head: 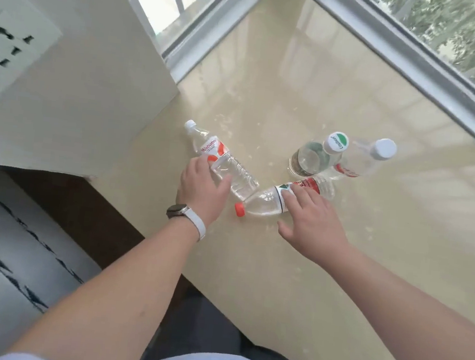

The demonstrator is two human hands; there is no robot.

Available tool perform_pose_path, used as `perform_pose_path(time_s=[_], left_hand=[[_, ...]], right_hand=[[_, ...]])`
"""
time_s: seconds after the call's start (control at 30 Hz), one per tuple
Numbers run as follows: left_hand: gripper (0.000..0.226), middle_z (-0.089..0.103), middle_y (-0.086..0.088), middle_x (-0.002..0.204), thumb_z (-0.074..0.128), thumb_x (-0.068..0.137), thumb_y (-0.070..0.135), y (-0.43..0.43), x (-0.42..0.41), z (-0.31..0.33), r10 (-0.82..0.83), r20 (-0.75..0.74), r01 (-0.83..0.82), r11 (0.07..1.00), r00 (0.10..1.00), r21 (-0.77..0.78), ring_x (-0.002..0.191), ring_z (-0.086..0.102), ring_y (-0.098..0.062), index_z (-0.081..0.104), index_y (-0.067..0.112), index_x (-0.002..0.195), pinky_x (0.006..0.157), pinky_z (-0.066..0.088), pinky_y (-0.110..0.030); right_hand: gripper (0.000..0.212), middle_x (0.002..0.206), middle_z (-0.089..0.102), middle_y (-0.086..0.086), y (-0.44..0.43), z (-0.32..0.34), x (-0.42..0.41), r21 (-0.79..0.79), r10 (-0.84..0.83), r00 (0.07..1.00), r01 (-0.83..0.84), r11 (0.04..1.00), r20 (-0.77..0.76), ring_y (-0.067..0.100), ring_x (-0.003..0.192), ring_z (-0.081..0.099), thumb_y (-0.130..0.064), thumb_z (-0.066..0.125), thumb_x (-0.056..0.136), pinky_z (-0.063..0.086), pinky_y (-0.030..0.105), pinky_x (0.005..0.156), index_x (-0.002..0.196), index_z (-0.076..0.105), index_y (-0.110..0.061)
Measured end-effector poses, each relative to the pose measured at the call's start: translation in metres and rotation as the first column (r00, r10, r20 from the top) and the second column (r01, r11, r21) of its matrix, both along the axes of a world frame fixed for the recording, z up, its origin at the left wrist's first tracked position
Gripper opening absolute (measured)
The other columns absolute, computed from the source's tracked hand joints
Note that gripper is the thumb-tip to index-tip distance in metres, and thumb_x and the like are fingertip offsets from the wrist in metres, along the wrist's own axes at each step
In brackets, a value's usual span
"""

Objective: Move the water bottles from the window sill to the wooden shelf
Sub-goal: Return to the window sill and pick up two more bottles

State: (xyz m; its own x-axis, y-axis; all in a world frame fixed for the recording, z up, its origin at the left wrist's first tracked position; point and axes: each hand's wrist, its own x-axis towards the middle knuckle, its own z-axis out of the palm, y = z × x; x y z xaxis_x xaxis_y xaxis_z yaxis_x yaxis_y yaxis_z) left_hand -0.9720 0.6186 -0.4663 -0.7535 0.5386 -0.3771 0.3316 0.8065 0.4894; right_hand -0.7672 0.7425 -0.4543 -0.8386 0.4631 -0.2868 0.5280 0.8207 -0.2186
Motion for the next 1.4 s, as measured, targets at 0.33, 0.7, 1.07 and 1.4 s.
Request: perform_pose_path(time_s=[0.33,0.7,1.07,1.4], left_hand=[[0.053,0.047,0.002,0.109,0.073,0.077,0.055,0.033,-0.01,-0.042,0.454,0.377,-0.51,0.858,0.807,0.058,0.099,0.05,-0.017,0.047,0.018,0.105,0.082,0.038,-0.028],[0.034,0.058,0.006,0.086,0.073,0.07,0.038,0.053,-0.019,-0.048,0.64,0.451,-0.729,0.684,0.622,0.034,0.067,0.055,-0.013,0.046,0.021,0.082,0.057,0.041,-0.027],[0.029,0.069,-0.003,0.094,0.075,0.068,0.03,0.009,-0.017,0.002,0.435,0.421,-0.575,0.76,0.796,0.303,0.07,0.062,-0.006,0.051,0.023,0.083,0.066,0.052,-0.02],[0.037,0.067,0.016,0.082,0.077,0.071,0.027,-0.027,-0.003,0.105,0.24,0.411,-0.433,0.762,0.88,0.482,0.07,0.065,0.004,0.058,0.017,0.101,0.065,0.049,-0.014]], right_hand=[[0.069,0.133,0.054,0.013,0.015,-0.05,-0.013,0.004,0.078,0.996,-0.078,0.997,0.052,0.033,0.124,0.047,-0.024,0.077,0.068,0.027,0.054,0.108,0.132,0.055,-0.009],[0.063,0.112,0.055,0.023,0.01,-0.064,-0.006,0.058,0.103,0.994,-0.105,0.993,0.021,0.042,0.102,0.053,-0.007,0.075,0.059,0.035,0.057,0.098,0.119,0.057,0.0],[0.056,0.099,0.06,0.02,-0.036,-0.02,0.035,-0.137,-0.059,0.987,0.038,0.99,-0.148,0.037,0.077,0.059,-0.008,0.082,0.058,0.051,0.042,0.068,0.11,0.064,0.003],[0.063,0.116,0.055,0.005,-0.096,0.061,0.051,-0.337,-0.511,0.825,0.423,0.841,-0.242,0.022,0.102,0.055,-0.023,0.083,0.07,0.047,0.03,0.077,0.127,0.059,-0.012]])
